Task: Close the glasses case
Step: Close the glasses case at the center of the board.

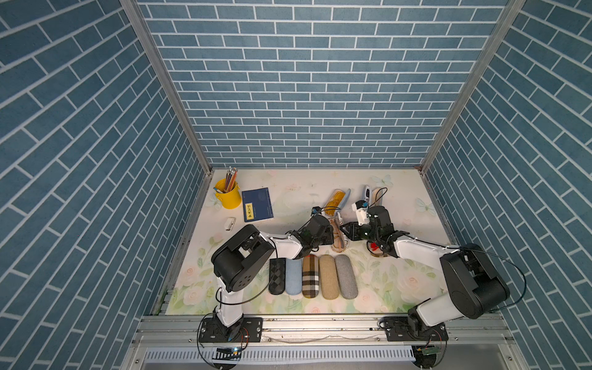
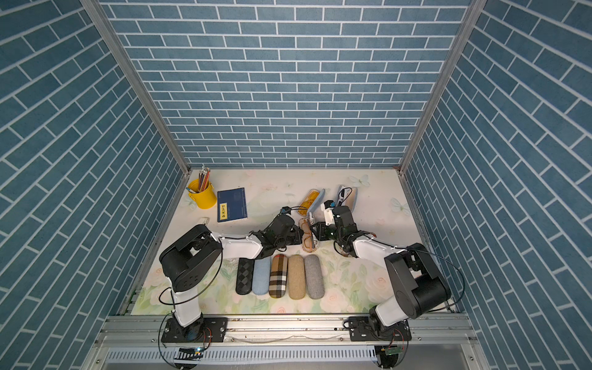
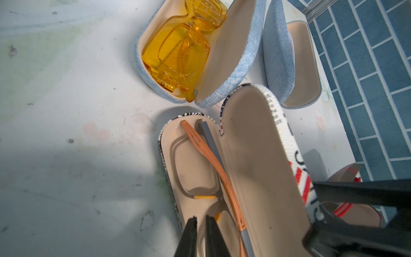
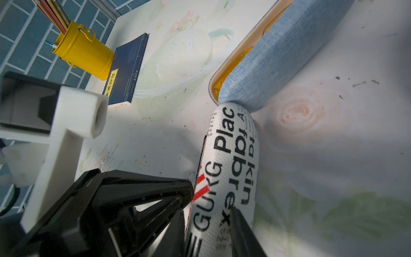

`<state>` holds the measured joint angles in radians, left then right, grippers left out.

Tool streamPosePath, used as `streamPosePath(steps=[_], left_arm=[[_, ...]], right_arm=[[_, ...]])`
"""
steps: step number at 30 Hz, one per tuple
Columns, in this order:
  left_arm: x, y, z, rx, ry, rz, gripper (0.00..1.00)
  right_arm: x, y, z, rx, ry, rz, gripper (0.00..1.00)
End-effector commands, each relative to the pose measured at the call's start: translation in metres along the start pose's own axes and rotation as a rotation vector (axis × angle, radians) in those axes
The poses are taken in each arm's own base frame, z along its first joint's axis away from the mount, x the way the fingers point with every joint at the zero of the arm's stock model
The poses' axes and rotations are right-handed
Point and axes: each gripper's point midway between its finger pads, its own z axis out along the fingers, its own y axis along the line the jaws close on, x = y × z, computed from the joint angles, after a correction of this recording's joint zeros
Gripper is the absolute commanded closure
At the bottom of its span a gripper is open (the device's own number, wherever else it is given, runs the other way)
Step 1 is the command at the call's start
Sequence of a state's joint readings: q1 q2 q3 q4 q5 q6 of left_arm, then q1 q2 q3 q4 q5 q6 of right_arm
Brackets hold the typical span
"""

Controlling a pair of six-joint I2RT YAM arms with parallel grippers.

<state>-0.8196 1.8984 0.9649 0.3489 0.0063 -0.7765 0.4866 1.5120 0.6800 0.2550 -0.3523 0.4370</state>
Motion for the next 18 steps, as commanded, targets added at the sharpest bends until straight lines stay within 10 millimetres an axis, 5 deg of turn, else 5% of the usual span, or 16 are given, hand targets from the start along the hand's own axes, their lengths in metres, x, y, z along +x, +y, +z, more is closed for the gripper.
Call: streamPosePath(steps=[1,18], left_arm=[[0.002,0.0063,0.0074,-0.012,0.012,0.008,0.87],[0.0028,0.0136,0.0079,-0.018,0.006,-0.002,0.91]], right_arm=[[-0.0002,0.0014,0.0044,0.007,0.017,-0.04,0.68],[0.009,0.0049,0.0065,0.028,0.037,-0.056,0.71]])
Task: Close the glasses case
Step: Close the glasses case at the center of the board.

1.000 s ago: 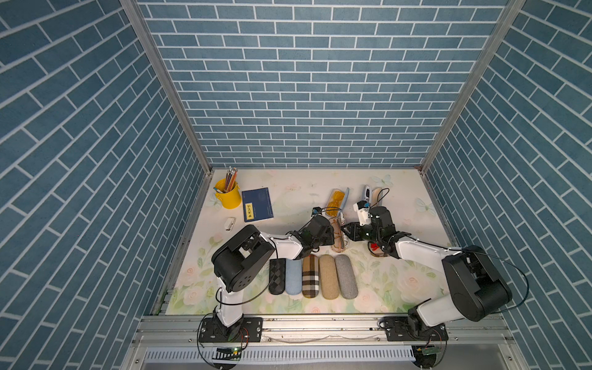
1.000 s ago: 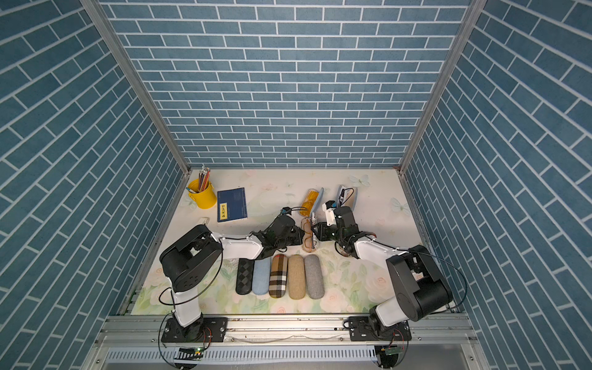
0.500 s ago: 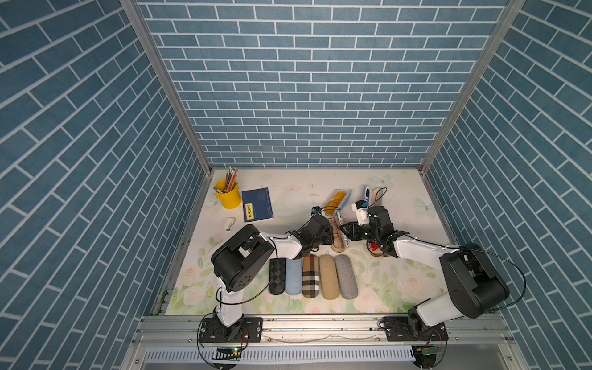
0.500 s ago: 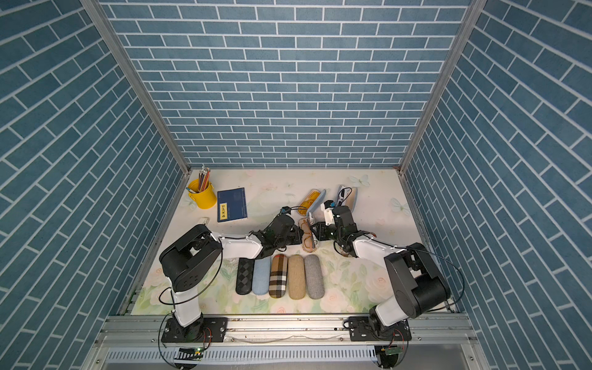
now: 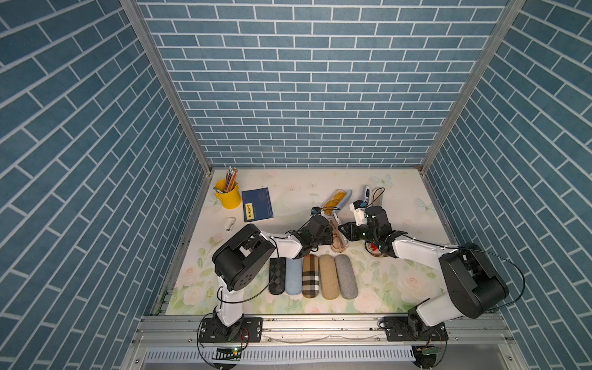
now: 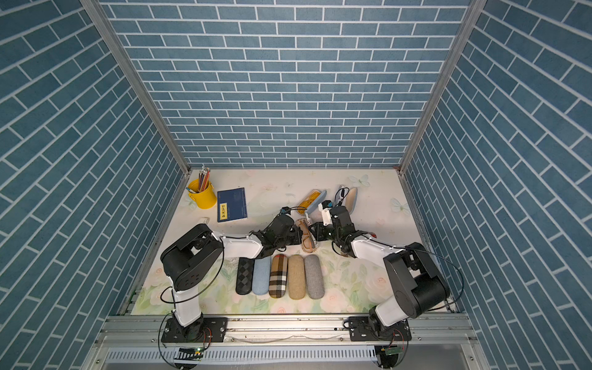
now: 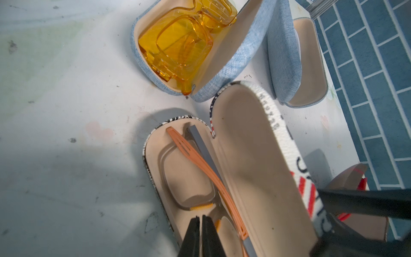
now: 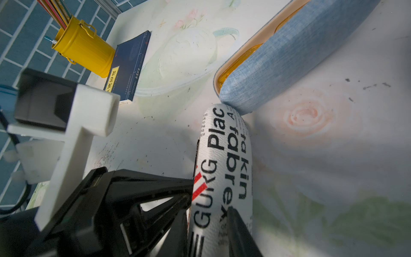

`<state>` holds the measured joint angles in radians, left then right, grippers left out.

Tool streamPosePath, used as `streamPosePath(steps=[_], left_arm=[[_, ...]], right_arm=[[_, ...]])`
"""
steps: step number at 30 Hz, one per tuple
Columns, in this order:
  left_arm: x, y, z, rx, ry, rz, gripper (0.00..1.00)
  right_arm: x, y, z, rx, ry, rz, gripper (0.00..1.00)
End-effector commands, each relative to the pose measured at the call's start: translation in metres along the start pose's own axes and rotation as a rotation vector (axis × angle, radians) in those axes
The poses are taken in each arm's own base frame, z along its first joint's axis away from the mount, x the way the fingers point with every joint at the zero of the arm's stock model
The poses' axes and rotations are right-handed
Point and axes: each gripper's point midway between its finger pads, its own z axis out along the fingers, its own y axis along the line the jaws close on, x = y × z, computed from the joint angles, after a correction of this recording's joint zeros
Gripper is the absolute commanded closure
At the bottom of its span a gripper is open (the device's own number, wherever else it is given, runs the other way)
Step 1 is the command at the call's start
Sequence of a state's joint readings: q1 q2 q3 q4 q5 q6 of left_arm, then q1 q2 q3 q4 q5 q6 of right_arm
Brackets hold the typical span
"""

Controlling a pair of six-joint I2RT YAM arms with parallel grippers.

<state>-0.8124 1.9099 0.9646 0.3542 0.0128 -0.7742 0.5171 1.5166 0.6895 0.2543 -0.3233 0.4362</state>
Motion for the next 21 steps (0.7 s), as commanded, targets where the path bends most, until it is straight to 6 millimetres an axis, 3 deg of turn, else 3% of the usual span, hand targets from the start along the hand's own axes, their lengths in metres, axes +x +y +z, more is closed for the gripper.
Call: streamPosePath(steps=[1,12,21], left_arm=[[0.002,0.01,0.005,-0.013,0.002,-0.001,0.93],[0.003,0.017,0.003,0.0,-0.008,-0.012,0.97],[0.0,0.02,-0.006,0.01,-0.028,-0.014,0.98]], right_arm=[[0.01,-0.002,0.003,0.025,0.04,-0.036,0.72],[0.029,0.004,0.011,0.047,0.077,-0.062,0.74],[0.067,0.011,0.031,0.105,0.149,-0.088,0.74]])
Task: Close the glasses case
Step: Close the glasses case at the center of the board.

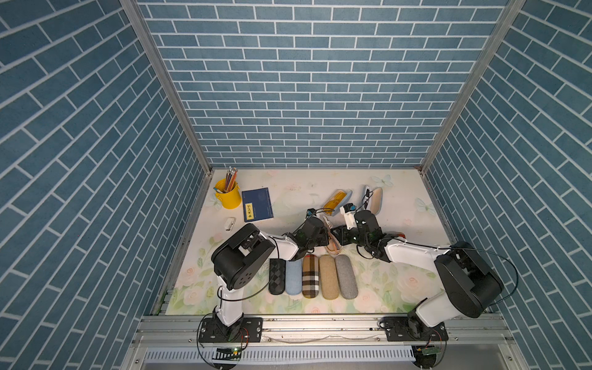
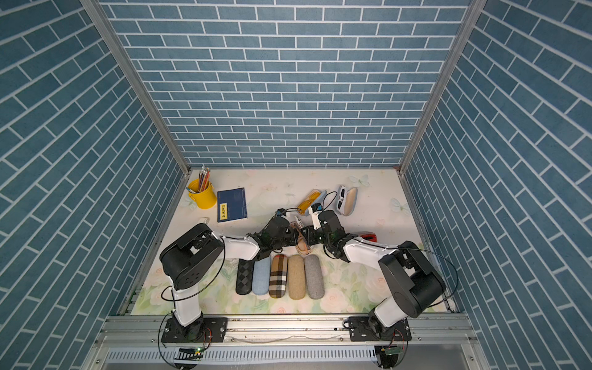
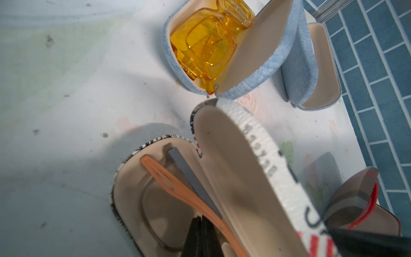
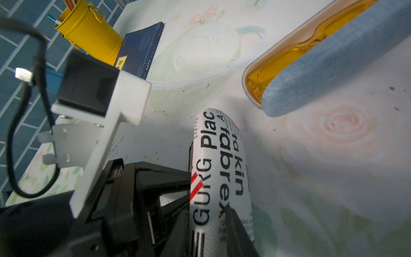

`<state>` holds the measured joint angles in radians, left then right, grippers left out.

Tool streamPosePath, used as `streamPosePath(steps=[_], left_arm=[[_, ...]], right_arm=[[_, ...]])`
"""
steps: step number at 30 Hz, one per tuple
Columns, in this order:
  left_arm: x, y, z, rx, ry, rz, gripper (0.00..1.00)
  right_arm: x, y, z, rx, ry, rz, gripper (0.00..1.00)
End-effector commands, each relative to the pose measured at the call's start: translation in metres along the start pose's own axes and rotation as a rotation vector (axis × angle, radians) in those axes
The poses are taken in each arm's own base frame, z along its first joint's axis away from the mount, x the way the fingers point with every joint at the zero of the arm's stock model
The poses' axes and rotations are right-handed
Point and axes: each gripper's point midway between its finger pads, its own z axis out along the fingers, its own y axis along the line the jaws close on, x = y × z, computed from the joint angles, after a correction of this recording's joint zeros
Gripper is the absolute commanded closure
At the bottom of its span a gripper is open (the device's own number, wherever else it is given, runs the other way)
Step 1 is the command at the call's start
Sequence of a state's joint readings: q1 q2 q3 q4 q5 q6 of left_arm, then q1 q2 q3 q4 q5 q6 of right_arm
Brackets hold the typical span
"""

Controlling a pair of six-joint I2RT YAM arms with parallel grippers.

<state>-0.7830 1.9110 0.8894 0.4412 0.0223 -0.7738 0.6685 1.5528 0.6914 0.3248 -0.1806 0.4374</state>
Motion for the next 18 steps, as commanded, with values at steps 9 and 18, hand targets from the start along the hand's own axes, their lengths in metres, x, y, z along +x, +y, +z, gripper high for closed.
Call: streamPosePath(steps=[9,18], left_arm=[[-0.009,-0.001,-0.061,0.092,-0.055,-0.01,0.97],[-0.026,0.019,-0.129,0.02,-0.133,-0.017,0.93]], right_arm=[[0.087,-0.006,0.026,0.116,0.212,0.021,0.74],[0.11,0.02,0.057,0.099,0.279,-0.044,0.73]])
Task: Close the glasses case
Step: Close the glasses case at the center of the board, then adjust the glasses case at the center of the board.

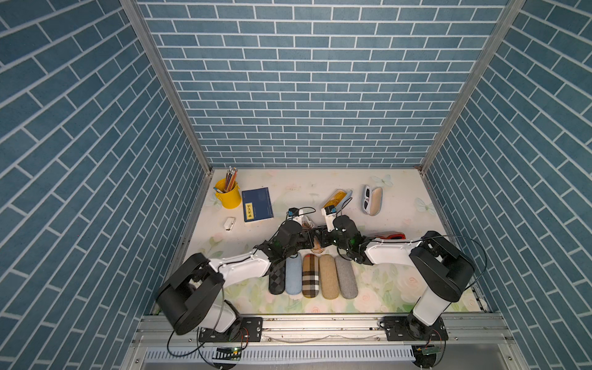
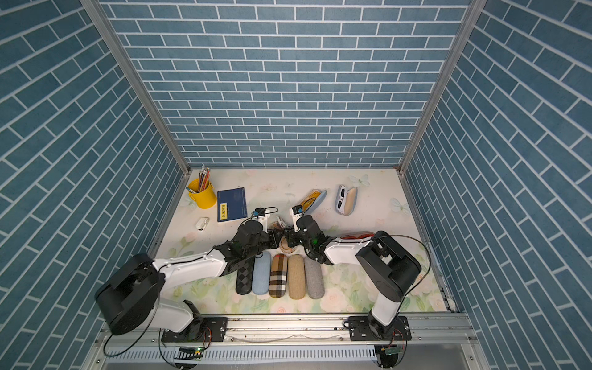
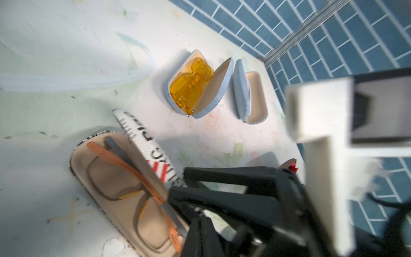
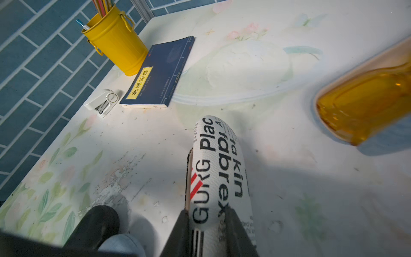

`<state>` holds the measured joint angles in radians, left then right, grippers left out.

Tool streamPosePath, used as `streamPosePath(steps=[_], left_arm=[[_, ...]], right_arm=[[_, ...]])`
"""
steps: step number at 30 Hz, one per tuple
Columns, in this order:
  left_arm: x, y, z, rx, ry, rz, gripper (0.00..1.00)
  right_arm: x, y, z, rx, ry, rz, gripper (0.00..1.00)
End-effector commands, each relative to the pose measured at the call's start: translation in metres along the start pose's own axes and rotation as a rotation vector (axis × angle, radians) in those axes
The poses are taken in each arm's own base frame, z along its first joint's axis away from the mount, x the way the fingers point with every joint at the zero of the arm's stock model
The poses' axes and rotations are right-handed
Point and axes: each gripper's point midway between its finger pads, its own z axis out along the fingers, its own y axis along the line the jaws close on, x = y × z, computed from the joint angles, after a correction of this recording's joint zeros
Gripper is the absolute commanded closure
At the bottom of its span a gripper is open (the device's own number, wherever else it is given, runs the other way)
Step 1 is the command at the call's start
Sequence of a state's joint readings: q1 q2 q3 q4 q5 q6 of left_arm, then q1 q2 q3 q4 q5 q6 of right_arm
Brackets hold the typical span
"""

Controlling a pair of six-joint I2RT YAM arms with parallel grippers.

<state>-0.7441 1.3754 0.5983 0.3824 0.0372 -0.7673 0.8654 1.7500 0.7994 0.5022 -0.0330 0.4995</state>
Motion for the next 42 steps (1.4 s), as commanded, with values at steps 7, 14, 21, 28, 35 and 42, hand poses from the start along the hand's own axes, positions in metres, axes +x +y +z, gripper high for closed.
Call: streamPosePath(steps=[7,14,21,28,35,42], left_arm=[[-0.01,0.08,-0.053,-0.233,-0.068,-0.096,0.95],[-0.013,0.106,-0.078,-0.307,-0.108,-0.133,0.95],[-0.007,0.132,-0.089,-0.371,-0.114,-0.179,0.96],[-0.006,0.147,-0.1,-0.402,-0.132,-0.215,0.97],[-0.008,0.148,-0.105,-0.405,-0.137,-0.204,0.96],[-0.003,0.147,-0.095,-0.379,-0.111,-0.197,0.95]], right_arm=[[0.133,-0.015,0.017,0.129,0.415,-0.045,0.72],[0.168,-0.005,0.028,0.201,0.499,-0.158,0.72],[0.186,-0.001,0.034,0.26,0.538,-0.238,0.71],[0.207,0.004,0.049,0.28,0.607,-0.301,0.7],[0.135,0.054,0.04,0.07,0.396,-0.172,0.61],[0.083,0.069,0.034,-0.05,0.316,-0.104,0.59]])
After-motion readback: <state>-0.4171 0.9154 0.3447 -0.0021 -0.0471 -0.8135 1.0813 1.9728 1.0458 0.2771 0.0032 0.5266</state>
